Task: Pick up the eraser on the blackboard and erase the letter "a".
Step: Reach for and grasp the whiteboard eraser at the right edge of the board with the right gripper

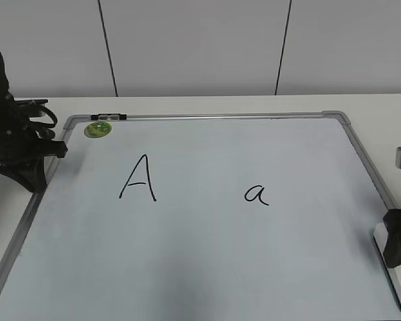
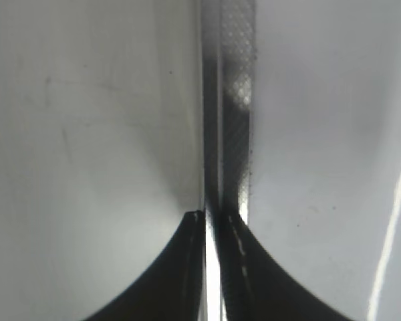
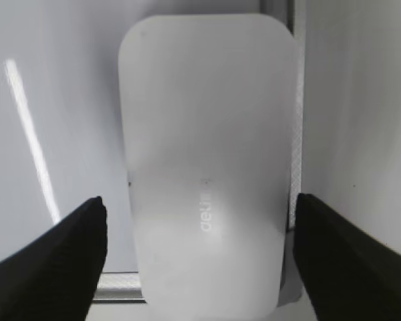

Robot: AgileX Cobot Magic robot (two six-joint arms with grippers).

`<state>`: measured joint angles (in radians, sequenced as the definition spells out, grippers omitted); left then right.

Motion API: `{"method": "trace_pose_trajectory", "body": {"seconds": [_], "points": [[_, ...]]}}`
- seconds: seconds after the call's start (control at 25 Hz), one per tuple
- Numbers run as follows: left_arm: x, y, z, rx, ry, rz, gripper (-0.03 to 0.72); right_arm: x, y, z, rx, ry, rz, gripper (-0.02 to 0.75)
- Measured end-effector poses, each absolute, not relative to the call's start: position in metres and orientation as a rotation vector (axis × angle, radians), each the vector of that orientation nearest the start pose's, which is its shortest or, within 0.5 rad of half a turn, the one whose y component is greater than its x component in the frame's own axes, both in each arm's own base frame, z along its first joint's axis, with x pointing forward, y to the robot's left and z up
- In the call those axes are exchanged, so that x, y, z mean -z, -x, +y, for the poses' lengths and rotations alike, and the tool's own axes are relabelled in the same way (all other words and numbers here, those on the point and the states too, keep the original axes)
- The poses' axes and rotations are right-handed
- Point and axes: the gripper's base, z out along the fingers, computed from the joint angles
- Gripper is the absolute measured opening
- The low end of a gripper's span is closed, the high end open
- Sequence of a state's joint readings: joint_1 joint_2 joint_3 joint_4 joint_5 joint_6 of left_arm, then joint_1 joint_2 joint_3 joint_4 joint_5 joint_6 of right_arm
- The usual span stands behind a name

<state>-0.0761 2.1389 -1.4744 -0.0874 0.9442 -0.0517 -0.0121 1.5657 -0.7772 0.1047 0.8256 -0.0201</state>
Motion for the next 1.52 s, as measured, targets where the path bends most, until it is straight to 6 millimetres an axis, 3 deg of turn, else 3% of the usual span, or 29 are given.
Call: {"method": "trace_pose_trajectory", "body": {"seconds": [0.68, 0.76, 0.92, 1.52], "points": [[-0.131, -0.409, -0.038, 0.122, 0.040, 3.095, 0.054, -0.148, -0.253, 0.004, -0.115, -0.101, 3.149, 0.615], [-0.131, -0.409, -0.038, 0.122, 0.040, 3.095, 0.054, -0.148, -0.253, 0.003, -0.112, -0.099, 3.148, 0.554], [-0.131, -0.409, -0.038, 0.124, 0.042, 3.095, 0.055, -0.148, -0.253, 0.003, -0.112, -0.099, 3.148, 0.526], [-0.131, -0.409, -0.039, 0.134, 0.049, 3.094, 0.055, -0.149, -0.254, 0.004, -0.116, -0.101, 3.152, 0.522]]}}
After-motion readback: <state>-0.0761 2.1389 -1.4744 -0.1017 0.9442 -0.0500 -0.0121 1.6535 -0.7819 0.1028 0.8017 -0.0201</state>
